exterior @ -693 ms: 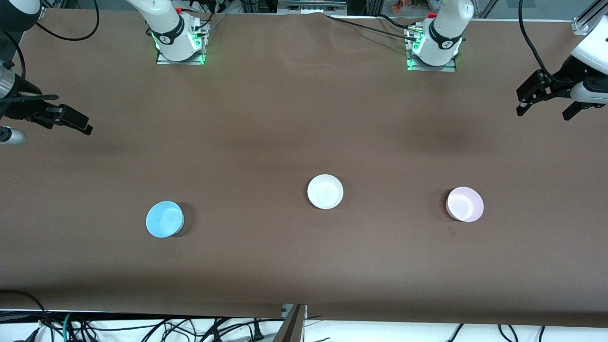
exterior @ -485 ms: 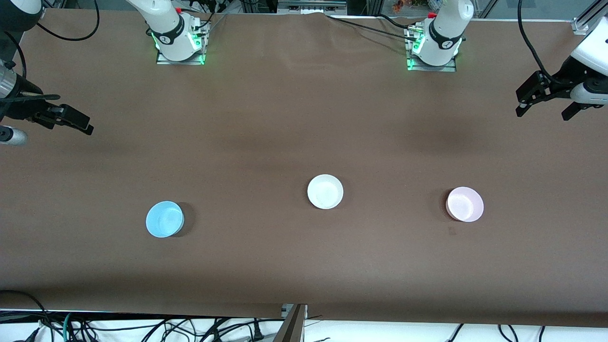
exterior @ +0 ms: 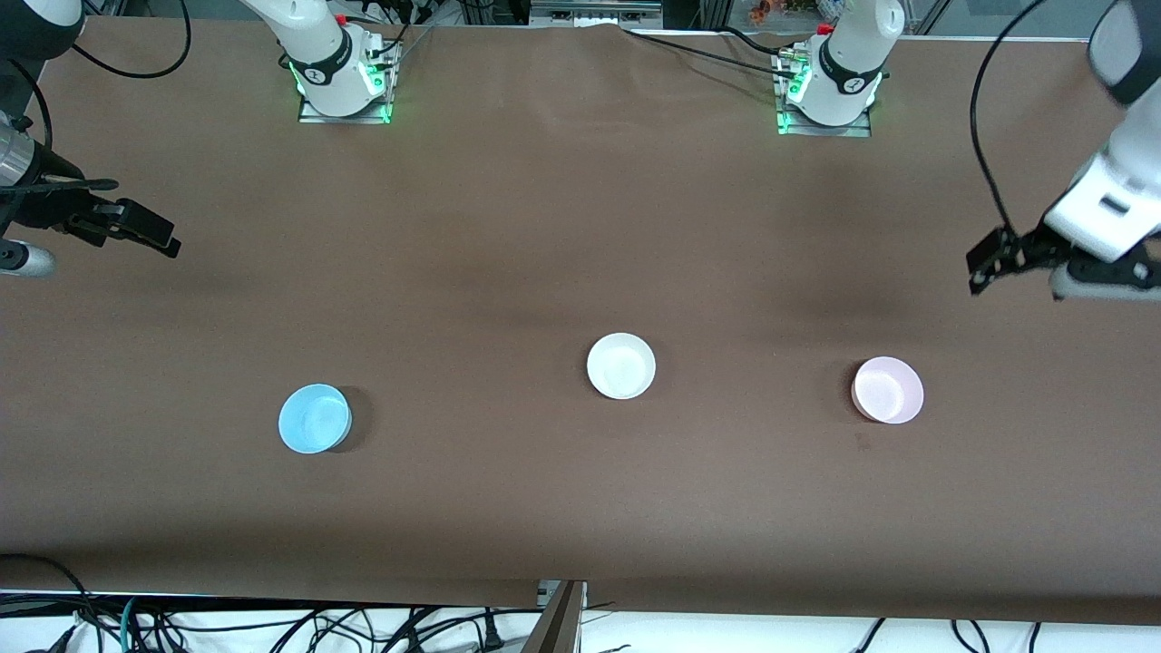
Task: Stack pink and blue bowls on white bowl
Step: 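Reach the left gripper down toward the pale pink bowl, then grasp the pink bowl's rim with the left gripper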
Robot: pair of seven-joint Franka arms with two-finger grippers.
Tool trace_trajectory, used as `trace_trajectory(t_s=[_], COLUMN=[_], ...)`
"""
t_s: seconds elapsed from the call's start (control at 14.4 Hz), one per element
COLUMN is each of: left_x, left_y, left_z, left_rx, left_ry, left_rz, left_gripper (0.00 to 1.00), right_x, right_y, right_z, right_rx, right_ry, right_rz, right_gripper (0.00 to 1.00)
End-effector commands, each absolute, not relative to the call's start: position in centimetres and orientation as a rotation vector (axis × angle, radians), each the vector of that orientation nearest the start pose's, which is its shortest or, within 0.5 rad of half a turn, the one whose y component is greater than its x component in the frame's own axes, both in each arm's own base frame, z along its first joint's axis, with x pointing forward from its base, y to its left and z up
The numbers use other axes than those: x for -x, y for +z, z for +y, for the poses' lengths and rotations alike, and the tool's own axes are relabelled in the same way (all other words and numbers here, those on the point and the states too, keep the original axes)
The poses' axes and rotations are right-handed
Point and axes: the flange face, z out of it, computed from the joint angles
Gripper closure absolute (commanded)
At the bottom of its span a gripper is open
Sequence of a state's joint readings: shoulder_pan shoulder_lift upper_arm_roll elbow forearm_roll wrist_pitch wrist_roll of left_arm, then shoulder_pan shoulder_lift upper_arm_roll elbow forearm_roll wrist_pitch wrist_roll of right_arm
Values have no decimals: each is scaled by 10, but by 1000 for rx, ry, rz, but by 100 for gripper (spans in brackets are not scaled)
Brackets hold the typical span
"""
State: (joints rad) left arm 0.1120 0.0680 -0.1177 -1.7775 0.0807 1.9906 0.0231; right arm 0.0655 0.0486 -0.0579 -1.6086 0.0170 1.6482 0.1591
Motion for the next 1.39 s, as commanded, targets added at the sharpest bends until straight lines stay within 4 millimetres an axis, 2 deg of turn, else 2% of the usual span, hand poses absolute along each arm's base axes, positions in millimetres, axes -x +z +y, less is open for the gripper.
trace_trajectory(t_s=[0.0, 0.14, 0.28, 0.69, 0.9, 1.11, 1.32], left_x=[-633, -652, -662, -675, -662, -646, -631], left_y=[464, 413, 369, 278, 244, 218, 201], left_z=[30, 40, 45, 49, 71, 78, 75], left_rx=[3081, 3108, 3119, 3140, 3138, 3140, 3143], left_ry=[-226, -239, -232, -257, -287, -295, -289], left_rz=[26, -2, -11, -26, -71, -90, -96], left_gripper=[0, 0, 0, 0, 0, 0, 0], right_x=[-577, -577, -577, -577, -577, -578, -578], right_y=[591, 591, 591, 591, 590, 588, 588], right_z=[4, 5, 6, 3, 3, 1, 3], right_rx=[3122, 3122, 3122, 3120, 3122, 3121, 3120], right_ry=[4, 4, 4, 6, 11, 11, 13], right_rz=[246, 244, 241, 249, 251, 256, 251], right_gripper=[0, 0, 0, 0, 0, 0, 0])
